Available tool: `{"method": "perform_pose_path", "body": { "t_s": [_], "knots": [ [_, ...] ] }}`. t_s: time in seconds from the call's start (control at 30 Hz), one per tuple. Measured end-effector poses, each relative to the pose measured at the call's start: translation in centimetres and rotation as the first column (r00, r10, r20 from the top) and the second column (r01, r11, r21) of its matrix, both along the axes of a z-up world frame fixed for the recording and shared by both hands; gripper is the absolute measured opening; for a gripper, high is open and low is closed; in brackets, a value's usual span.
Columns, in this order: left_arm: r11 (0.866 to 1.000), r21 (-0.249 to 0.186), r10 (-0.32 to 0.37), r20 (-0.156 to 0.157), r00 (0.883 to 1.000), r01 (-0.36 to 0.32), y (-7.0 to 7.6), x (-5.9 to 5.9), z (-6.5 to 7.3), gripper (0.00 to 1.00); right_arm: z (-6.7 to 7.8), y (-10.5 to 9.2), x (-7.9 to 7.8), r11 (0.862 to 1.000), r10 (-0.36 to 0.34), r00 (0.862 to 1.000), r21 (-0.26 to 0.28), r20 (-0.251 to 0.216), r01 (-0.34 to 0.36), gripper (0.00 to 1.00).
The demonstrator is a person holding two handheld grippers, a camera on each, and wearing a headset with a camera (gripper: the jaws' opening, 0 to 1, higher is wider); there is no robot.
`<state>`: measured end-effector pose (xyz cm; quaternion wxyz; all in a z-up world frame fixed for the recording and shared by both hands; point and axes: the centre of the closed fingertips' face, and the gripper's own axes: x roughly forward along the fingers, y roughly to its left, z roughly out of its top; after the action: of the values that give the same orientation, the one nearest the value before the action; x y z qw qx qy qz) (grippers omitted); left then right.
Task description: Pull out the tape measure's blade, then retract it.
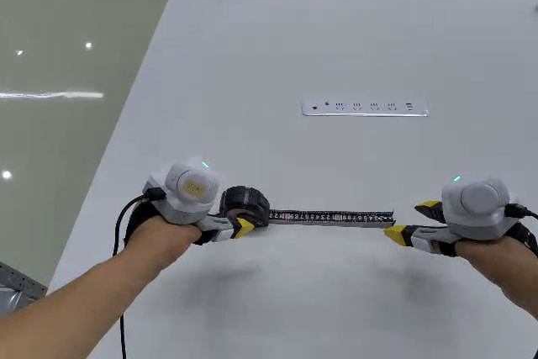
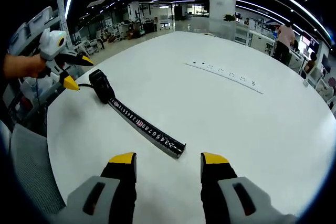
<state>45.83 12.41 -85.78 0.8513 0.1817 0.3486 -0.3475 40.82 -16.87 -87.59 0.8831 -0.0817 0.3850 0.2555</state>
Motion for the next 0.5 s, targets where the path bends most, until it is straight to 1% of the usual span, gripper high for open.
{"method": "perform_pose_path", "body": {
  "t_s": [0.1, 0.13, 0.27, 0.47, 0.5],
  "knots": [
    [0.999, -0.016, 0.04, -0.005, 0.999, -0.041, 0.2, -0.5, 0.2, 0.71, 0.3, 0.1, -0.5, 1.0, -0.02, 1.0, 0.005, 0.006, 0.02, 0.5],
    [0.998, -0.023, 0.067, -0.006, 0.998, -0.067, 0.4, -0.7, 0.3, 0.71, 0.5, 0.1, -0.7, 0.999, -0.031, 0.999, 0.008, 0.011, 0.031, 0.5],
    [0.991, -0.044, 0.129, -0.011, 0.992, -0.13, 0.9, -1.6, 0.5, 0.74, 1.0, 0.5, -1.2, 0.998, -0.061, 0.998, 0.029, 0.02, 0.061, 0.51],
    [0.981, -0.062, 0.182, -0.031, 0.983, -0.183, 1.1, -3.3, 0.3, 0.77, 1.6, 1.0, -2.4, 0.994, -0.098, 0.995, 0.049, 0.032, 0.096, 0.52],
    [0.98, -0.062, 0.189, -0.031, 0.981, -0.191, 1.1, -3.4, 0.3, 0.77, 1.7, 1.1, -2.5, 0.993, -0.105, 0.994, 0.054, 0.034, 0.103, 0.53]
  ]
}}
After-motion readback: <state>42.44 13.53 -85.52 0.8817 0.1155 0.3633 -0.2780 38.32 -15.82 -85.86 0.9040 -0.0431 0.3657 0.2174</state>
